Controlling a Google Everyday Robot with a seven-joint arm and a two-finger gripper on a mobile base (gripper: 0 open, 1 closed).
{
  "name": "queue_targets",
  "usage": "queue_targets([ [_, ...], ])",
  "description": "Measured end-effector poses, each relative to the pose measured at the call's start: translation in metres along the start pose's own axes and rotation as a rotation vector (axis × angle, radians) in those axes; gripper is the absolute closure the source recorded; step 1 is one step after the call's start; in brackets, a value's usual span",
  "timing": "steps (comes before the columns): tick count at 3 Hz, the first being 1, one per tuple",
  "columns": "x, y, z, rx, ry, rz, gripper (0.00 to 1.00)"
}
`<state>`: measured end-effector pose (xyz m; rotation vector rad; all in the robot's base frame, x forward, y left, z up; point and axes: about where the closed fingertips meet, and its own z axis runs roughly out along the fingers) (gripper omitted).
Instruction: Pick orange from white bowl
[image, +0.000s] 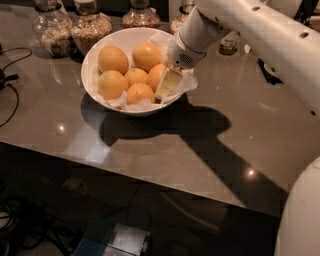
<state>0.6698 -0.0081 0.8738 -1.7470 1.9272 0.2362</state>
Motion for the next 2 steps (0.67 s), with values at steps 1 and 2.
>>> queue_targets([
  [1,0.0013,0.0014,0.0012,0.005,0.004,-0.004,0.7],
  [2,0.0,0.0042,0.0017,0.02,0.01,-0.019,0.94],
])
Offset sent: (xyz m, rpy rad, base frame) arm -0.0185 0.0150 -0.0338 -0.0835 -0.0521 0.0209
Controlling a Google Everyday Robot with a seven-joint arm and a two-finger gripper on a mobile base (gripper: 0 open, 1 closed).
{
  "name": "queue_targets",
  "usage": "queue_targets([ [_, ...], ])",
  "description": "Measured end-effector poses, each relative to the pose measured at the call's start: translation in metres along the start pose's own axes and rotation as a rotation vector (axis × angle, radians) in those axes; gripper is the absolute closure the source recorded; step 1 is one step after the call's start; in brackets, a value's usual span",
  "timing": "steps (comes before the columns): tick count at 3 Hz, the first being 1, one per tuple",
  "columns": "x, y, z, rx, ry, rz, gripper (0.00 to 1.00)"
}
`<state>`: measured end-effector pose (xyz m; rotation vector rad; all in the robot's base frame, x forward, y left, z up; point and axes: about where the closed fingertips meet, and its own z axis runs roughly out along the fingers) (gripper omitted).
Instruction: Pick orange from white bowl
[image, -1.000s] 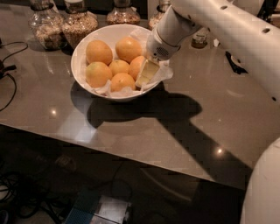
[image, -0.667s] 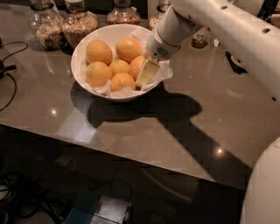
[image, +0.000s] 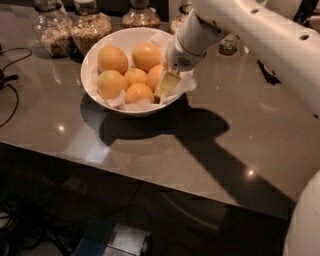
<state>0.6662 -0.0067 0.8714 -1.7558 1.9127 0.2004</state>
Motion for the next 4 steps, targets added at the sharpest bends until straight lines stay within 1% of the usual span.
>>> queue_targets([
  [1,-0.005,0.011,-0.006,-0.015,-0.054,0.0,1.0],
  [2,-0.008,0.015,-0.039,-0.046,-0.187,0.006,1.0],
  [3,-0.023,0.011,-0.094,-0.068,-0.344,-0.017,1.0],
  [4,-0.036,0.018,-0.145,-0.096,-0.48,-0.063,1.0],
])
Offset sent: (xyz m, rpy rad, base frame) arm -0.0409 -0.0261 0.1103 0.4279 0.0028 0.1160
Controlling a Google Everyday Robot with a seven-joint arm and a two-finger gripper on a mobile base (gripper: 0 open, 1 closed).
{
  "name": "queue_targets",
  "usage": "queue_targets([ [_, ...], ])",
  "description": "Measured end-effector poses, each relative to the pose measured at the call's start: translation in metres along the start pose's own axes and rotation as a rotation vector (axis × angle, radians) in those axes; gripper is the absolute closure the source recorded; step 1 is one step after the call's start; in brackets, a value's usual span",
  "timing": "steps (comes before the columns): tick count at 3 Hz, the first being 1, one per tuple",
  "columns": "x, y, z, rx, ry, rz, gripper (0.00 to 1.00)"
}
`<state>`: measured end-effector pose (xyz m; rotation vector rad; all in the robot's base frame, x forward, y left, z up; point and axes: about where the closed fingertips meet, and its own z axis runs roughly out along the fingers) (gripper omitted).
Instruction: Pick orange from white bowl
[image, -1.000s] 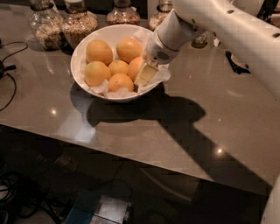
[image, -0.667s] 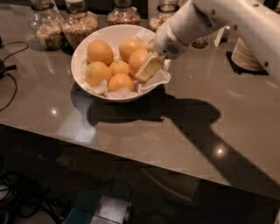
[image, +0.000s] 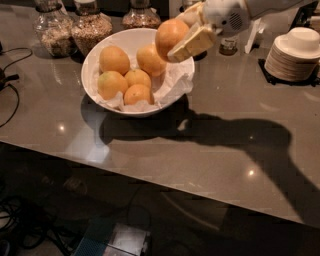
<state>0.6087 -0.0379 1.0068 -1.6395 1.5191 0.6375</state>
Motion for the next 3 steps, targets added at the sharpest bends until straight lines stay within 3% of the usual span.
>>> queue_targets([
  [2,-0.052,0.063,-0.056,0.041,-0.144,-0.098,1.0],
  [3,-0.048,0.112,-0.058,0.043,-0.169,-0.056,1.0],
])
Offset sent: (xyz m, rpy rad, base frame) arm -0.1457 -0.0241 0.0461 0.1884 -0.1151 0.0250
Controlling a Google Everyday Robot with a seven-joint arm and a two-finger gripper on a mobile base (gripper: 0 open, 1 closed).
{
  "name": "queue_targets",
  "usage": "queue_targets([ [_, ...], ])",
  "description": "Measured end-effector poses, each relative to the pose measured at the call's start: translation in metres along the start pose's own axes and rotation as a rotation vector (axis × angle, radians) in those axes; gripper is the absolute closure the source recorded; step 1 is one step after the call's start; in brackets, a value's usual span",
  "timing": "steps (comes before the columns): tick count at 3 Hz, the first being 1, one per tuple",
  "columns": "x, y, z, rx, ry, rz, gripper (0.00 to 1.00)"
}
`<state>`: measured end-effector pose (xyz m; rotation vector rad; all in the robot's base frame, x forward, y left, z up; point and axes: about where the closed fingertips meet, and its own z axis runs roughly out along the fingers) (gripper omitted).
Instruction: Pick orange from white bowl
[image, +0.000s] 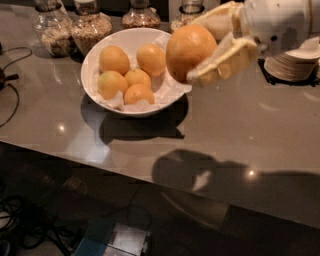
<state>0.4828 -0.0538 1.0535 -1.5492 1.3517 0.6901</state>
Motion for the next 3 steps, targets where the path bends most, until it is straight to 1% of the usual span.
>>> queue_targets([
  [1,0.012,0.042,0.003,-0.024,-0.03,0.064,1.0],
  [2,0.013,0.074,0.005,-0.042,-0.07,0.106,1.0],
  [3,0.015,0.077,0.005,-0.041,-0.071,0.115,1.0],
])
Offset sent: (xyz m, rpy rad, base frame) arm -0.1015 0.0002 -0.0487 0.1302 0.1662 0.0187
